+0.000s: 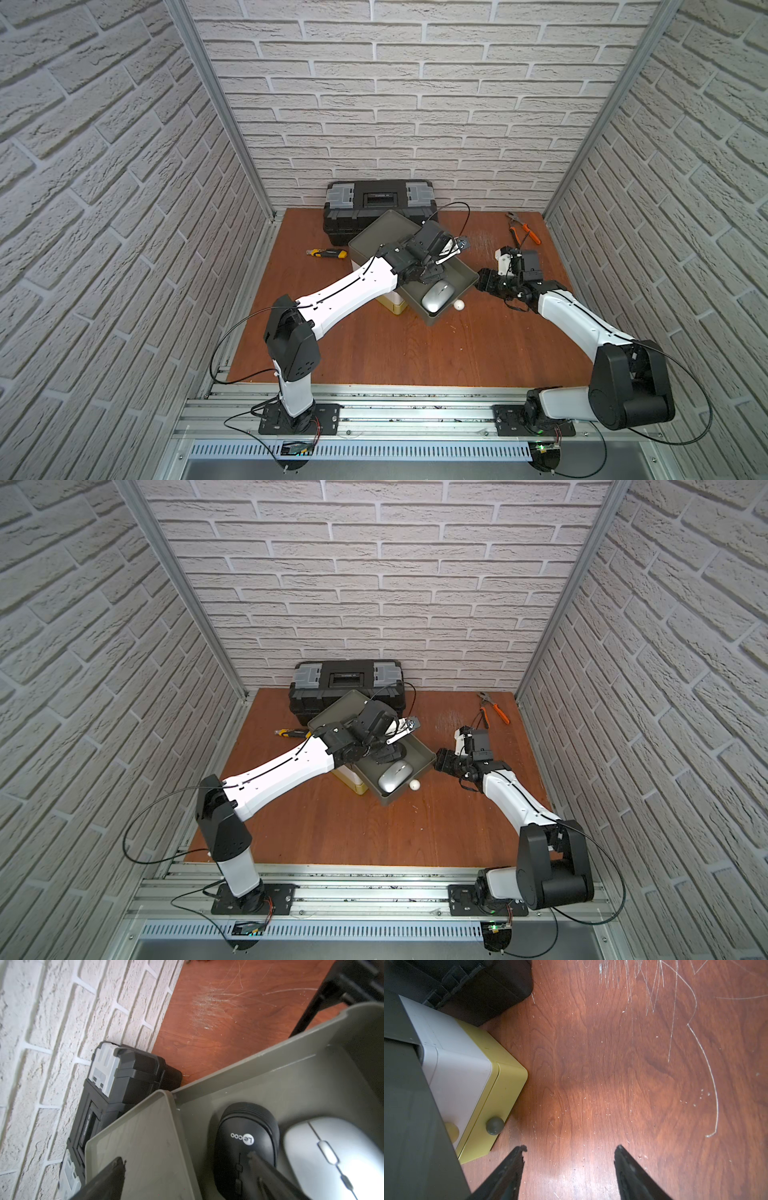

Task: Take the mice out of the drawer
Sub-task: Pick up the mouse from the drawer.

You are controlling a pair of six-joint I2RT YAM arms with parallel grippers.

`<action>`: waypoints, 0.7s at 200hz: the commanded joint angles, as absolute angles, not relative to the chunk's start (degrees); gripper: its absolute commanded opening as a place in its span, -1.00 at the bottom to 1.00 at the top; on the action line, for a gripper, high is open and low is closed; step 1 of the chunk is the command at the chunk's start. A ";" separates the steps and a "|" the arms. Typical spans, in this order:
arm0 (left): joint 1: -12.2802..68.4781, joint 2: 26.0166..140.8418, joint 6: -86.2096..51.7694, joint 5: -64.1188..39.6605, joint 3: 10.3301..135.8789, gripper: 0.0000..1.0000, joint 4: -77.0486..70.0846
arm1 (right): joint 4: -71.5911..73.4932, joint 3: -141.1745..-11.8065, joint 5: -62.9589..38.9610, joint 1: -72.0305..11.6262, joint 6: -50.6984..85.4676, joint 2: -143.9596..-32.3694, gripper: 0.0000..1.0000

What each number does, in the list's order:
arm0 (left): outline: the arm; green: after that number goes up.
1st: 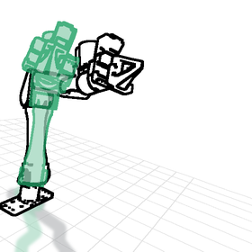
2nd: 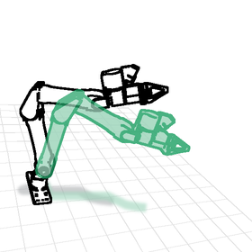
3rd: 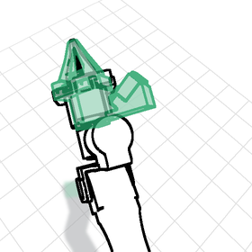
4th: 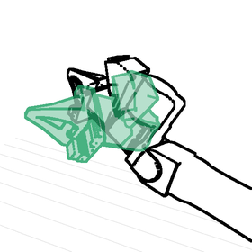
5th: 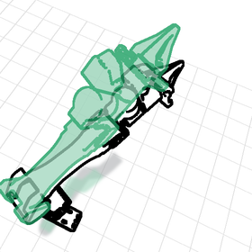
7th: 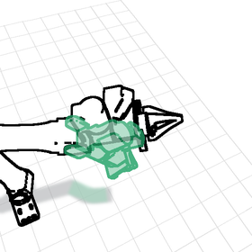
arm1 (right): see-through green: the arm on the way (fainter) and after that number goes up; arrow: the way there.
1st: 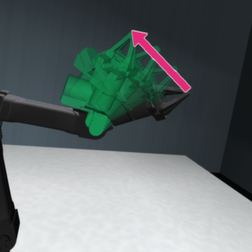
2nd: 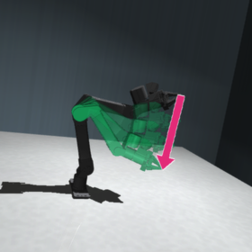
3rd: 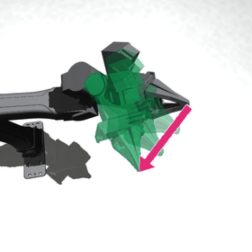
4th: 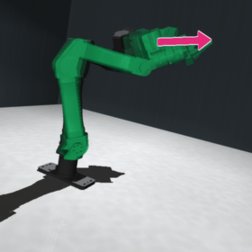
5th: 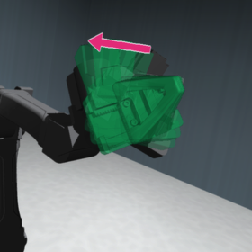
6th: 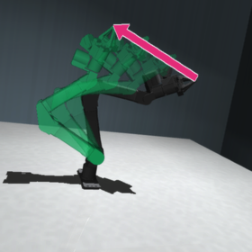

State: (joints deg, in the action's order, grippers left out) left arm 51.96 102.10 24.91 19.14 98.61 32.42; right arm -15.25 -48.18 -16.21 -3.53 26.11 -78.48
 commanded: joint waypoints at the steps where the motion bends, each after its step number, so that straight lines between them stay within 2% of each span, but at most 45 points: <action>1: 52.48 100.28 26.10 15.55 99.17 0.90 33.10 | -11.92 -47.47 -19.23 -3.87 26.22 -78.98 0.42; 59: 49.46 101.78 26.14 -7.32 106.85 0.61 51.23 | -11.93 -47.04 -19.69 -3.87 26.02 -78.71 0.41; 103: 46.19 105.95 28.43 -14.97 113.47 0.44 59.87 | -11.70 -46.25 -19.73 -3.87 26.10 -78.17 0.41; 140: 45.22 110.40 31.24 -16.32 117.58 0.40 62.98 | -11.87 -45.88 -19.60 -3.87 25.76 -77.68 0.41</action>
State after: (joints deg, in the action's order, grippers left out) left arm 45.69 107.44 28.38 -12.38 115.20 58.30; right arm -14.28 -46.37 -17.89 -3.49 26.11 -78.91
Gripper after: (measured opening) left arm 0.704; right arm 0.703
